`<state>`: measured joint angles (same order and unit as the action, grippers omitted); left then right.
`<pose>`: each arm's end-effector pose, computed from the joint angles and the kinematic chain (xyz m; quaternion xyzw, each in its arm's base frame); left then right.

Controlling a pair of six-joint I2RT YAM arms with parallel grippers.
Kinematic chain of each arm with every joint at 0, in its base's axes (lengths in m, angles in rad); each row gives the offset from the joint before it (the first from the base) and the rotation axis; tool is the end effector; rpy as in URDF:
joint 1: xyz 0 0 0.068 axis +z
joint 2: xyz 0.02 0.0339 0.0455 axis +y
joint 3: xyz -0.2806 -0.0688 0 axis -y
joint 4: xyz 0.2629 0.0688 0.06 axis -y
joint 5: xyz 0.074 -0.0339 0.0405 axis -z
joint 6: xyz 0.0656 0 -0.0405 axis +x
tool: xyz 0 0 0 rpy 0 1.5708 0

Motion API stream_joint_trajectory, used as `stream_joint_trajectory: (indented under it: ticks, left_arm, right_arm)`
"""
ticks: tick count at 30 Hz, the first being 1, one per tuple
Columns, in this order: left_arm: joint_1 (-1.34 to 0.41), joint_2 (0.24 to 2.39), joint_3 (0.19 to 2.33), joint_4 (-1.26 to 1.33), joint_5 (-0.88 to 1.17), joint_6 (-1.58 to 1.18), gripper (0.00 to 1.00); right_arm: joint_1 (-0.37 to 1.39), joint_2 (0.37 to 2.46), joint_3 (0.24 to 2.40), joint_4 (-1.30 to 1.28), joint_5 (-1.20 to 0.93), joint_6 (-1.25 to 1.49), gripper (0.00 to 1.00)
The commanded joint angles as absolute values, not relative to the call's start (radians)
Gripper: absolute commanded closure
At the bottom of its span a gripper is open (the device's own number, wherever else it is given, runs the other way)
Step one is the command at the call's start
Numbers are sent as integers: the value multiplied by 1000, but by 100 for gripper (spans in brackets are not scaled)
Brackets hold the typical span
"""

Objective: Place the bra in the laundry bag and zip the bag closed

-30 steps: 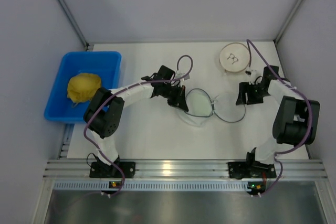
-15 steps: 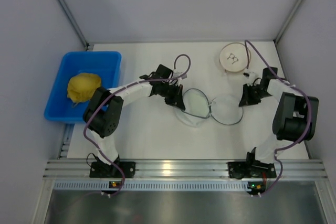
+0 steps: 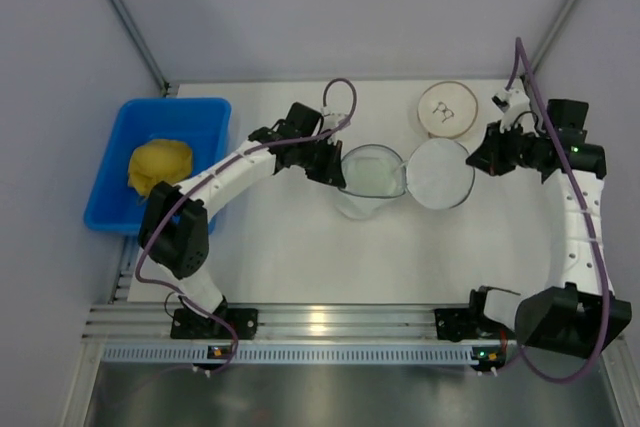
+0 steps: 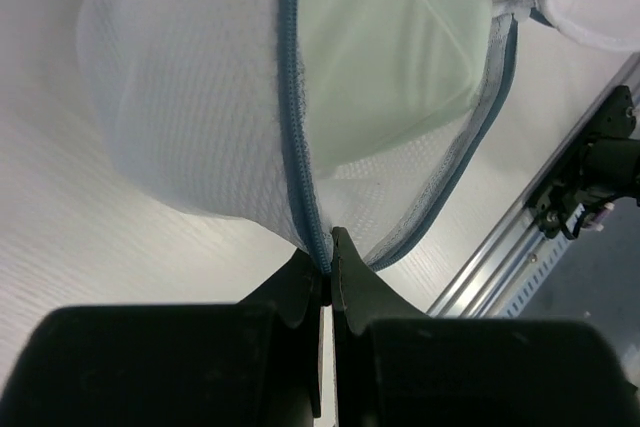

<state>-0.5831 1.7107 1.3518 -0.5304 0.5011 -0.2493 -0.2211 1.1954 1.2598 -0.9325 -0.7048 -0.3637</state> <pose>0.3242 -0.2516 0.2530 0.2334 0.8866 -0.3446 0.2016 0.2588 -0.0146 0.3568 -0.1813 0.8705 0.2172 0.4027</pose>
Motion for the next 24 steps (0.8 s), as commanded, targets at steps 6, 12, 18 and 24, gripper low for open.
stream_joint_trajectory:
  ticks: [6, 12, 18, 24]
  left_arm:
    - [-640, 1632, 1398, -652, 328, -123, 100]
    - [-653, 1684, 1347, -632, 293, -123, 100]
    - [-612, 1642, 1310, -505, 402, -198, 91]
    - [-588, 1468, 1247, -377, 558, -219, 65]
  right_arm:
    - [35, 1062, 1417, -1011, -538, -310, 100]
    - [117, 1074, 1511, -991, -538, -235, 100]
    - [149, 1077, 1424, -1055, -453, -284, 100]
    - [155, 1054, 1374, -1035, -475, -265, 100]
